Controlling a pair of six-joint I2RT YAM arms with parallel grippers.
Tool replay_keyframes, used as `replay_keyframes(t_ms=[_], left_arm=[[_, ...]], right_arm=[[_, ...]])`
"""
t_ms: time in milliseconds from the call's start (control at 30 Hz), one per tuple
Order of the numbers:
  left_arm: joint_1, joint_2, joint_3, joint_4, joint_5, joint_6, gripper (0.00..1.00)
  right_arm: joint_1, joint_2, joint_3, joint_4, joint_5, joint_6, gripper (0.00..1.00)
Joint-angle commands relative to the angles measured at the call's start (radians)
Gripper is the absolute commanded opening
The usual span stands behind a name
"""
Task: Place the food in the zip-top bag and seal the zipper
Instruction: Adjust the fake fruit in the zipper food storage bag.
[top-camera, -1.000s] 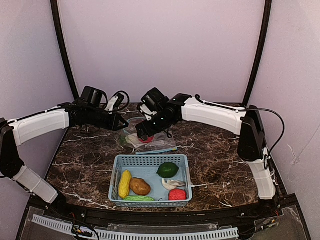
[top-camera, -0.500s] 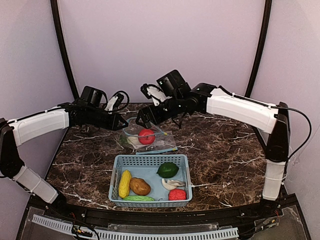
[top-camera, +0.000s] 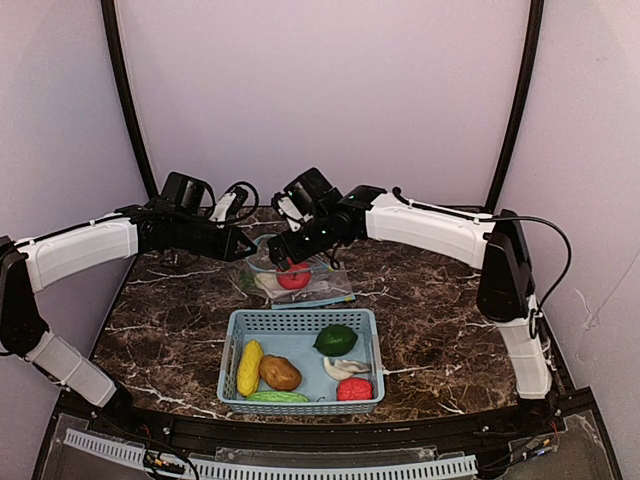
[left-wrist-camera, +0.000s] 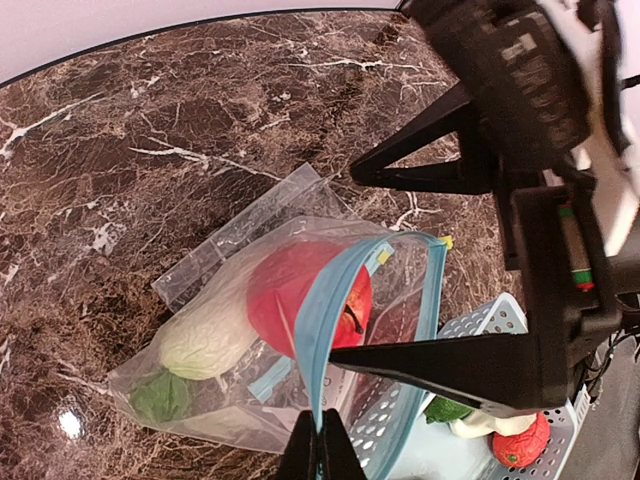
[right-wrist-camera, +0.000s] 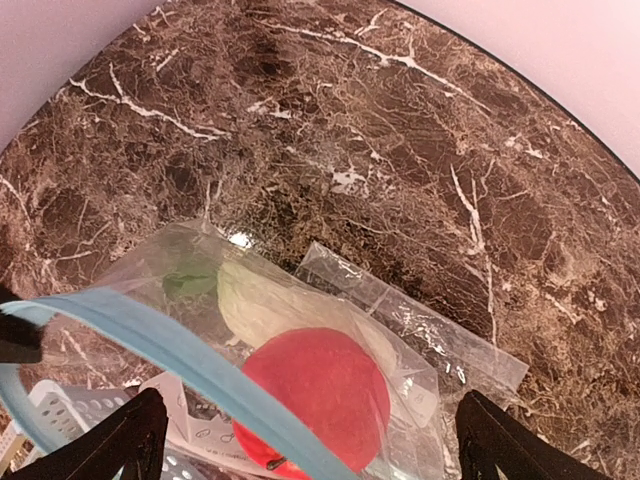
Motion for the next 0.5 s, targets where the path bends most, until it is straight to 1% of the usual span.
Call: replay_keyframes(t_ms=[0,467], left_arm=[[0.007,0.003,-0.008,0.011,0.020,0.000,0.01],[0.007,0.006,-0.008,0.012,0.017,0.000,0.01]], right_arm=[[-0.013,0.044,0.053,-0.009,0.012,-0.013,0.99],[-0.015,0.141,0.084,-0.030,0.083,-0.029,0.99]])
